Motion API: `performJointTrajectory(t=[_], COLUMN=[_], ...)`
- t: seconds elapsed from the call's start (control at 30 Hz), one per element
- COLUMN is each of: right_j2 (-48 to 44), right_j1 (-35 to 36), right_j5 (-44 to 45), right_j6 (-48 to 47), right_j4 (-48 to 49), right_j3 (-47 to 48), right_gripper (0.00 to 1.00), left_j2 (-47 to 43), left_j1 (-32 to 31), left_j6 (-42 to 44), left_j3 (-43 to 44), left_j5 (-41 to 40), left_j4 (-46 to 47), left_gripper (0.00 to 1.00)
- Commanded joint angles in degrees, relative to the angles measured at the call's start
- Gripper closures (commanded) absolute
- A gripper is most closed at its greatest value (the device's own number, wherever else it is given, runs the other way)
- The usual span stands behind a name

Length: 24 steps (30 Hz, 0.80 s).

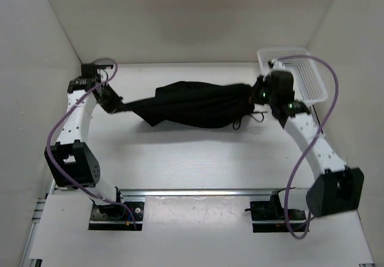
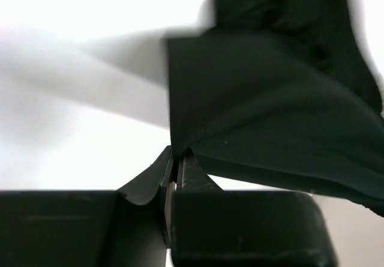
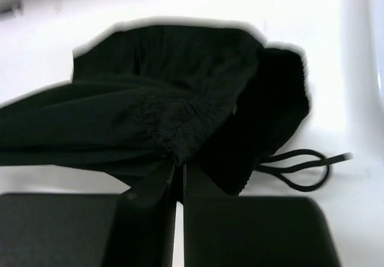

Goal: Fold and stack the shorts
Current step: Flatten the shorts out

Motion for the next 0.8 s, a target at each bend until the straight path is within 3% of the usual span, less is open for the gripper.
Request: performJointTrajectory(t=[0.0, 0.03, 0.07, 0.13, 0.23, 0.33, 0.37, 0.57, 0.67, 0.7, 0.77], right_j2=[-8.17, -10.04, -11.80, -15.94, -18.15, -18.15, -18.15, -18.15, -18.15, -18.15, -17.62], right_j1=[-0.80, -0.28, -0.27, -0.27, -0.27, -0.27, -0.27, 0.26, 0.87, 0.87, 3.40], right_j5=[-0.92, 1.08, 2.66, 5.75, 7.42, 4.10, 2.52, -5.30, -8.04, -8.04, -5.77], right_j6=[-3.18, 0.06, 1.92, 6.13, 9.56, 12.46, 13.18, 19.84, 25.72, 27.23, 29.61], right_j4=[5.40, 5.40, 3.48, 0.15, -4.78, -10.50, -11.99, -15.43, -16.04, -16.05, -16.05], right_j3=[-16.34, -19.02, -21.48, -26.14, -26.78, -25.02, -24.42, -25.72, -27.05, -27.57, -27.57], right_gripper=[1.00, 0.98, 0.86, 0.72, 0.71, 0.71, 0.66, 0.27, 0.29, 0.41, 0.50], left_j2=[-4.05, -4.75, -4.76, -5.29, -6.69, -7.74, -7.75, -7.75, -7.13, -7.13, -7.13], left_j1=[-0.87, -1.66, -1.67, -3.07, -3.77, -4.30, -4.83, -6.06, -7.29, -7.29, -8.00], left_j6=[0.05, 0.04, 0.04, 0.04, 0.04, 0.04, 0.04, 0.57, 0.05, 0.04, -0.48], left_j3=[-10.53, -13.25, -17.98, -22.66, -24.36, -24.36, -23.75, -23.21, -23.21, -23.21, -23.21], left_j5=[-1.34, -1.34, -1.34, -0.82, -1.34, -1.34, -1.87, -1.87, -2.49, -2.49, -3.01], left_j4=[3.18, 4.93, 5.82, 7.22, 7.76, 7.76, 7.76, 7.76, 7.76, 7.76, 7.76], left_gripper=[0.90, 0.90, 0.90, 0.90, 0.90, 0.90, 0.90, 0.90, 0.90, 0.90, 0.90])
